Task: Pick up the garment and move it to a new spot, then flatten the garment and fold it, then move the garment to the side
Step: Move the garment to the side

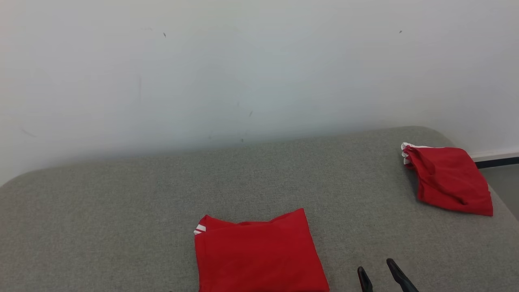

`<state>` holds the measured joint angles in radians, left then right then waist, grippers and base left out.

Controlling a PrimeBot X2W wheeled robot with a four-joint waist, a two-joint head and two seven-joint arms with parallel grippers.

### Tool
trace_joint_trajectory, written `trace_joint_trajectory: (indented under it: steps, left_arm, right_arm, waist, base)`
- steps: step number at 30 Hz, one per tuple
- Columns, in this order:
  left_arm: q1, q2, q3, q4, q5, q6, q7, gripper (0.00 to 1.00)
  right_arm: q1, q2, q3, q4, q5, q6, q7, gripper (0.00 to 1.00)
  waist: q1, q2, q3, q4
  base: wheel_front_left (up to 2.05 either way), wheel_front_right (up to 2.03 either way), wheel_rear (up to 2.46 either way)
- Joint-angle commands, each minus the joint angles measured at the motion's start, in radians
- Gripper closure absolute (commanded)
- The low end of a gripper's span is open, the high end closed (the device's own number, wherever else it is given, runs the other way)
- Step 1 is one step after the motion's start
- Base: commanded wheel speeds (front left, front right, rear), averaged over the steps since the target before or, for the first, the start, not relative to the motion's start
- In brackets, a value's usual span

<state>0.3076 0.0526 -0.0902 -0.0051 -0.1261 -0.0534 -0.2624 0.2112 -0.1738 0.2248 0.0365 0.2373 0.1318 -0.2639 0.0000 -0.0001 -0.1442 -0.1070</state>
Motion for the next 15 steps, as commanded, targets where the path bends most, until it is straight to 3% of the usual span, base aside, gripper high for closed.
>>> trace_joint_trajectory:
  steps: [1, 15]
  left_arm:
    - [0.011, -0.003, 0.001, 0.004, -0.01, 0.001, -0.002, 0.0]
    - [-0.005, -0.003, -0.004, 0.015, -0.008, 0.007, -0.002, 0.0]
  right_arm:
    - [0.007, -0.003, 0.005, 0.006, 0.005, -0.003, 0.0, 0.0]
    - [0.003, -0.007, 0.009, 0.018, 0.013, -0.003, -0.001, 0.0]
  waist:
    - [0.0, 0.0001, 0.001, 0.0]
    - [0.0, 0.0001, 0.01, 0.009]
  base:
    - [0.0, 0.0, 0.0]
    - [0.0, 0.0, 0.0]
